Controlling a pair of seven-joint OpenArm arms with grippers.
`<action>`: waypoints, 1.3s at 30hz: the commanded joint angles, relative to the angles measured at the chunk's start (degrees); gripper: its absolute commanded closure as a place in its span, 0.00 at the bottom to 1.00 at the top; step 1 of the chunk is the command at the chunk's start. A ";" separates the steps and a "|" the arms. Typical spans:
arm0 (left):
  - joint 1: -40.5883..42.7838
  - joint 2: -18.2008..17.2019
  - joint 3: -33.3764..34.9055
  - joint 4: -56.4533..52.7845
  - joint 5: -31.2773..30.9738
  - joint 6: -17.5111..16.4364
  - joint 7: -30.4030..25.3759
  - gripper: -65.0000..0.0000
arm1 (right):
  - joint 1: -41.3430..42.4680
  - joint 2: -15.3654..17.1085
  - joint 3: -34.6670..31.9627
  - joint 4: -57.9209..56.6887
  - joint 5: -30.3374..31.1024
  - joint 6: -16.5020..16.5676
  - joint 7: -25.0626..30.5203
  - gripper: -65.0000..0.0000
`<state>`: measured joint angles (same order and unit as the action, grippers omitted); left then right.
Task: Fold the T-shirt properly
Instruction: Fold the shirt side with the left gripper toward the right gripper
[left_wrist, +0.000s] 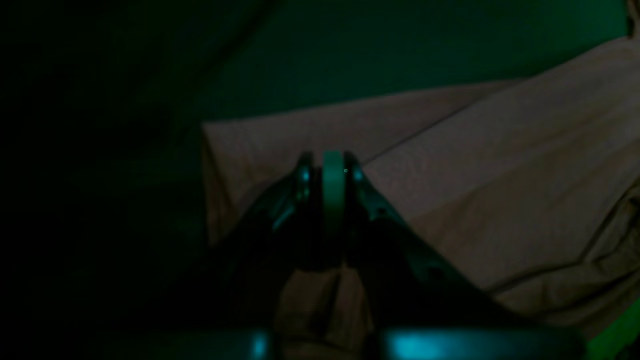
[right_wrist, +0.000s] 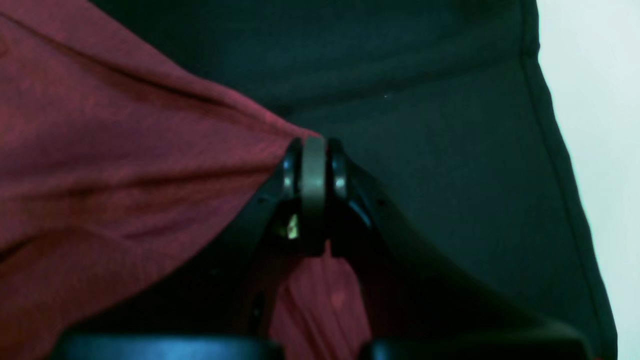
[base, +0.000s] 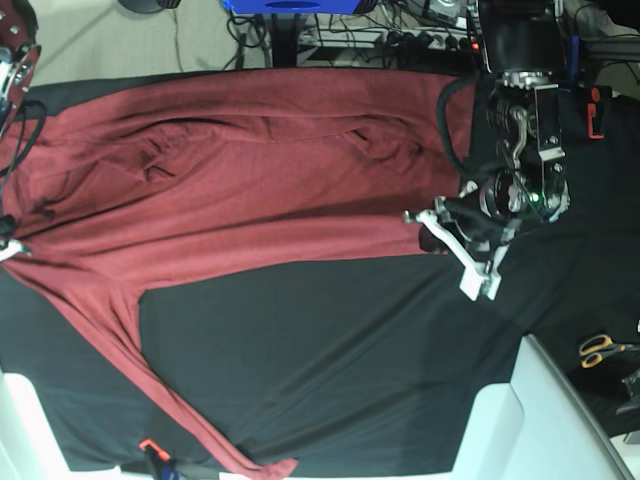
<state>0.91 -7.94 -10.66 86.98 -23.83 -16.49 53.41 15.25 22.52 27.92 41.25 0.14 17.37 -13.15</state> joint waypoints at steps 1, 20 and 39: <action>-0.42 -0.63 -0.11 1.86 -0.65 -0.26 -0.79 1.00 | 0.71 1.17 0.34 1.87 0.34 -0.35 0.09 1.00; 4.41 -0.71 -0.03 8.62 -0.65 -0.34 3.08 1.00 | -2.54 1.08 3.59 4.59 0.34 -0.35 -4.48 1.00; 5.29 -0.71 -0.38 8.27 -0.56 -0.34 2.81 1.00 | 4.93 0.64 3.33 4.42 -0.01 2.81 -11.25 0.43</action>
<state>6.83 -8.14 -10.92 94.32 -23.94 -16.49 57.21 18.65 21.78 31.24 44.73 -0.10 20.80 -25.63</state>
